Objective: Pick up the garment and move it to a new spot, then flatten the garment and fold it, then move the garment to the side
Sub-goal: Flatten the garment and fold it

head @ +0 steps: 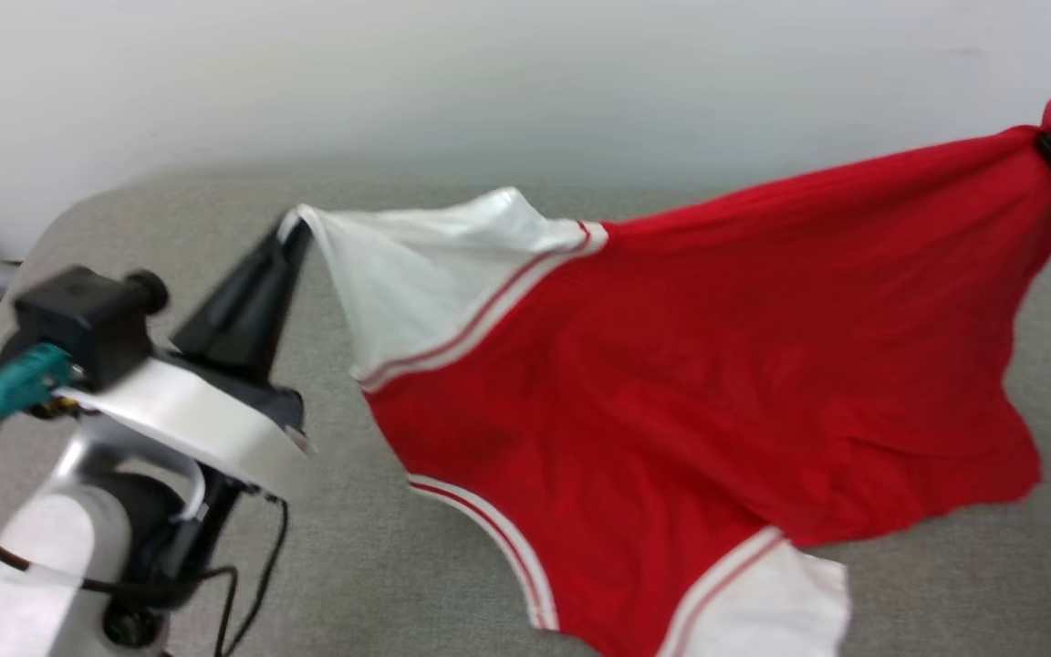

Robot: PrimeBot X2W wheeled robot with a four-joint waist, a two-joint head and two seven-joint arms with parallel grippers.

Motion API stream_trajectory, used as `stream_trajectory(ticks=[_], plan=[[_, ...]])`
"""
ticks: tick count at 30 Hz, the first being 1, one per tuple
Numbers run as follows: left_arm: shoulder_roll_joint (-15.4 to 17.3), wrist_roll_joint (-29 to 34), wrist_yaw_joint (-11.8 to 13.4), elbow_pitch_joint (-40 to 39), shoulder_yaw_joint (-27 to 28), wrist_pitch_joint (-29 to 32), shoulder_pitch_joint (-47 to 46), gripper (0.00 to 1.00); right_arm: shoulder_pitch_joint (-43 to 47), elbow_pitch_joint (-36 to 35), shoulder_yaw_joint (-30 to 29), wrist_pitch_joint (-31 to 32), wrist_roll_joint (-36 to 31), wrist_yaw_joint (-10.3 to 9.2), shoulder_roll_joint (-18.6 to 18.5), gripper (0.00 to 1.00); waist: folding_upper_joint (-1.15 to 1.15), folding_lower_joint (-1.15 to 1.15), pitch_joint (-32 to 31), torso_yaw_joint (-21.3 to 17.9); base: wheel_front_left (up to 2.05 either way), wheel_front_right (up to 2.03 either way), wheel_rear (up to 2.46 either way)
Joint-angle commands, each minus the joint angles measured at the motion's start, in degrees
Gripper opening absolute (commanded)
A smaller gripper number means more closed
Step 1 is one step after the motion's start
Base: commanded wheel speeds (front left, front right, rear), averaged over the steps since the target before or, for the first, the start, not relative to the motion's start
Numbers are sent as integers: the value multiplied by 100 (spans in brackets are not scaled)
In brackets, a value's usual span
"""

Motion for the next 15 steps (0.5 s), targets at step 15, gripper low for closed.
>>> stream_trajectory(ticks=[15], plan=[[346, 675, 507, -661, 763, -105, -1508, 0, 90, -1638, -808, 456, -185, -5, 813, 0, 0, 0, 136, -624, 0, 0, 0]])
